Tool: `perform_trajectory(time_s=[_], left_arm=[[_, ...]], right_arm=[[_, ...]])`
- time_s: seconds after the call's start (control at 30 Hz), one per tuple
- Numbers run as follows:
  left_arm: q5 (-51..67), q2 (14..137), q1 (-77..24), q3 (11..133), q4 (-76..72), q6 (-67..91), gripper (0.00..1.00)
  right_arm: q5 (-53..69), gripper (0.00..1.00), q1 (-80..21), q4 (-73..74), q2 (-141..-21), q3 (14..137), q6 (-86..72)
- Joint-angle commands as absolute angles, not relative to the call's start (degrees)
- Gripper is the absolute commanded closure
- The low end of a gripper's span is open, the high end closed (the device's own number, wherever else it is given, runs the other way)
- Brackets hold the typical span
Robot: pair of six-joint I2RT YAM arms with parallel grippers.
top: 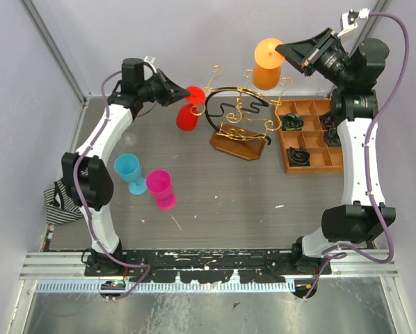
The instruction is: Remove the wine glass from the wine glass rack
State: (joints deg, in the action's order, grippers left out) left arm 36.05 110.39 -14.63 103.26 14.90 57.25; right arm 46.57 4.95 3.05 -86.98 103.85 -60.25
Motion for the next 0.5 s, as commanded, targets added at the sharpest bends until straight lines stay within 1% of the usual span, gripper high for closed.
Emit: perform_trajectory(time_s=[0.0,0.1,0.17,0.23,0.3,0.37,0.43,0.47], left_arm=[[24.9,103.9,-11.3,108.3,21.9,45.0,1.0],[20.1,99.8,-9.0,109.5,24.2,40.3,1.0],[15.6,97.4,-8.7,111.3,28.1,34.2,1.0],[13.6,95.3,-8.8,112.8,30.3,30.2,1.0],[10.4,93.7,-10.1,115.6,35.1,25.4,1.0],[5.3,91.7,-13.4,117.2,39.0,20.0,1.0],[-3.0,90.1,-19.0,117.6,41.9,14.0,1.0],[-7.0,89.7,-22.4,117.9,43.3,11.1,1.0]], right_arm=[[49.2,0.99,5.7,-0.4,-84.9,105.9,-60.1],[50.7,0.99,5.7,4.9,-85.4,109.2,-55.5],[50.2,0.99,5.8,10.4,-84.9,111.4,-50.2],[46.1,0.99,5.8,21.1,-84.5,115.2,-41.6],[39.5,0.99,5.6,33.7,-84.0,120.1,-32.3],[29.9,0.99,4.3,44.6,-81.8,123.1,-23.0],[19.6,0.99,-0.4,52.0,-79.0,121.0,-18.1],[12.4,0.99,-4.0,55.3,-78.2,119.7,-16.1]])
